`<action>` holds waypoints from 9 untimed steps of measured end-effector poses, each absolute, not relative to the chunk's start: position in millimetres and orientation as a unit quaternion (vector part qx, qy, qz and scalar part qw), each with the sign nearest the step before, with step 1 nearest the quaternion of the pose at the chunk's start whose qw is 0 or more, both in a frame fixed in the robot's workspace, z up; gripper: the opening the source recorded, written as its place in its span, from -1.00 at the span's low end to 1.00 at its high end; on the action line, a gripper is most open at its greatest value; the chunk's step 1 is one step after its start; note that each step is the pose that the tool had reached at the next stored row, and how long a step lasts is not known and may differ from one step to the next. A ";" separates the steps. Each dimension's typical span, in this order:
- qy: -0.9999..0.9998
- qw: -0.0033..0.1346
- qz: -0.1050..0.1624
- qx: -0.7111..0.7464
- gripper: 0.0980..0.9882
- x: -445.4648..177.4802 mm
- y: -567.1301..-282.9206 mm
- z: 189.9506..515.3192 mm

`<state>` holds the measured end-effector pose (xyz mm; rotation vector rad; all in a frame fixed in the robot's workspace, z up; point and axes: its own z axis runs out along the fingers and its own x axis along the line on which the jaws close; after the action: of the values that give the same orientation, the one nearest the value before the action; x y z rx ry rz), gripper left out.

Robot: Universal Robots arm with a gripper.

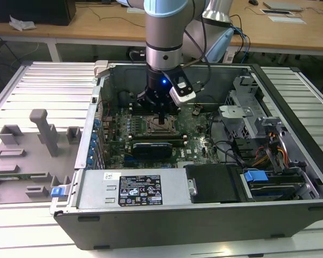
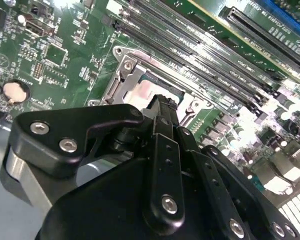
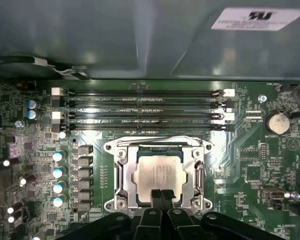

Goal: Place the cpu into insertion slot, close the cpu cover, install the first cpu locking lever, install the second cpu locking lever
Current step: 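Install the first cpu locking lever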

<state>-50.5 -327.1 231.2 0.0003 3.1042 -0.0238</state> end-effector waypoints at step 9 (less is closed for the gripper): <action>1.000 0.019 -0.008 0.000 -0.98 -50.5 -327.1 246.1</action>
<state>-50.5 -327.1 246.1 -0.0015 3.1042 -0.0237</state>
